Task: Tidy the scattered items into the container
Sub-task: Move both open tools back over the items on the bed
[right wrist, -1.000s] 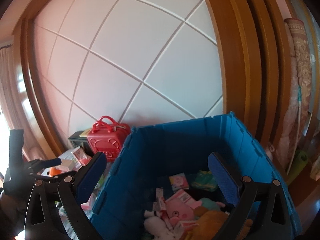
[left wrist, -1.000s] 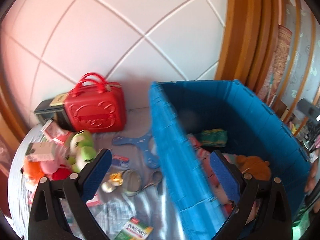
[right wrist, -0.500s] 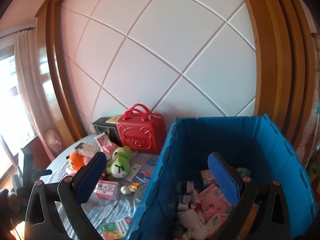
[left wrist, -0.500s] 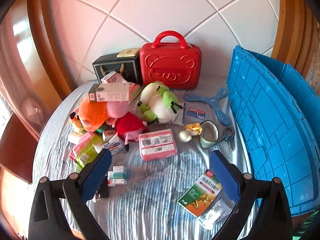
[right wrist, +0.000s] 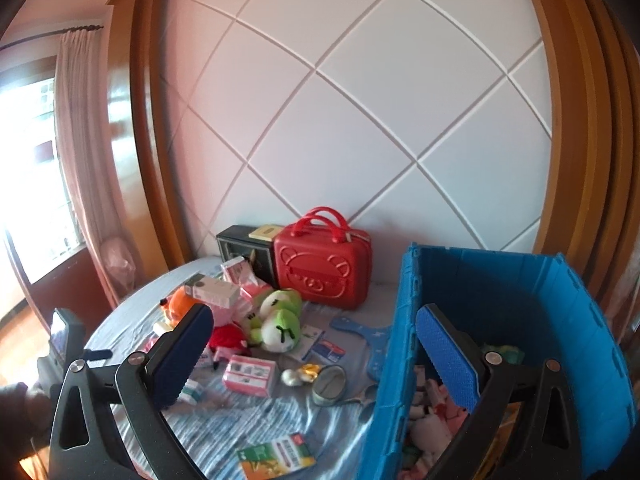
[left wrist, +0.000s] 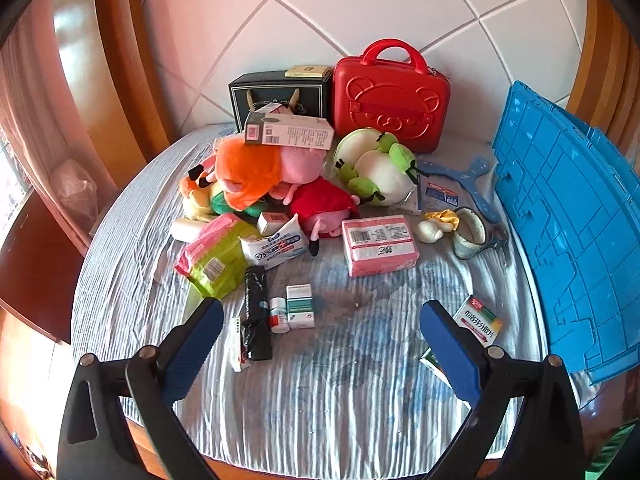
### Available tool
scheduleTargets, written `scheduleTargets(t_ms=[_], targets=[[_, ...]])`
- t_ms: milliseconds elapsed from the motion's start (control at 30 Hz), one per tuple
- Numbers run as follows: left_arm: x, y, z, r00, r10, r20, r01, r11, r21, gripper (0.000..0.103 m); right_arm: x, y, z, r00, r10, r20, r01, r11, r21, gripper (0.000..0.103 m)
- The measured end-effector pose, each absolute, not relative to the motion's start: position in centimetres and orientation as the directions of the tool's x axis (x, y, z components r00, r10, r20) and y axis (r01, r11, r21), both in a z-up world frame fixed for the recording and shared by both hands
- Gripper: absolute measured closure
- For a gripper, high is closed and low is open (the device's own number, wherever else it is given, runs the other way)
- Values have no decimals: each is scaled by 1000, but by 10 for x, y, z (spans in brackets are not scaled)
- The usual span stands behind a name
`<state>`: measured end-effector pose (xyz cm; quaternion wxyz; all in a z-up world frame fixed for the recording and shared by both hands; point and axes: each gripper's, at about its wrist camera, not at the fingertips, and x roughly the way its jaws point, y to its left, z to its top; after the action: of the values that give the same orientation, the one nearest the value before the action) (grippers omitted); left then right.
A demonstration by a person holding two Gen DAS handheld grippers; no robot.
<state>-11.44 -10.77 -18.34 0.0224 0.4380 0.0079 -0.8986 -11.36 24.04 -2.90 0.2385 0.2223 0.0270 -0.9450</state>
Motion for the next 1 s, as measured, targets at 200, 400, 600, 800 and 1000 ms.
scheduleTargets(t_ms=[200, 400, 600, 800, 1000], targets=[[-103, -144, -221, -557, -41, -829, 39, -999, 23, 3, -86, 193, -66, -750, -433, -500, 474, -879, 50, 0], [-100, -166, -271, -488, -44, -872, 28, -999, 35, 3, -70, 163, -133, -695, -399, -599, 462, -885, 53, 0], [-116, -181, -324, -441, -56, -896, 23, -998, 51, 3, -68, 152, -225, -628, -346, -697, 432, -900, 58, 0], [-142, -195, -360, -417, -58, -907, 55, -998, 38, 3, -75, 150, -332, -515, -242, -822, 372, -927, 40, 0], [-166, -202, -376, -408, -78, -910, 74, -996, 52, 3, -80, 154, -397, -440, -169, -882, 338, -941, 12, 0]])
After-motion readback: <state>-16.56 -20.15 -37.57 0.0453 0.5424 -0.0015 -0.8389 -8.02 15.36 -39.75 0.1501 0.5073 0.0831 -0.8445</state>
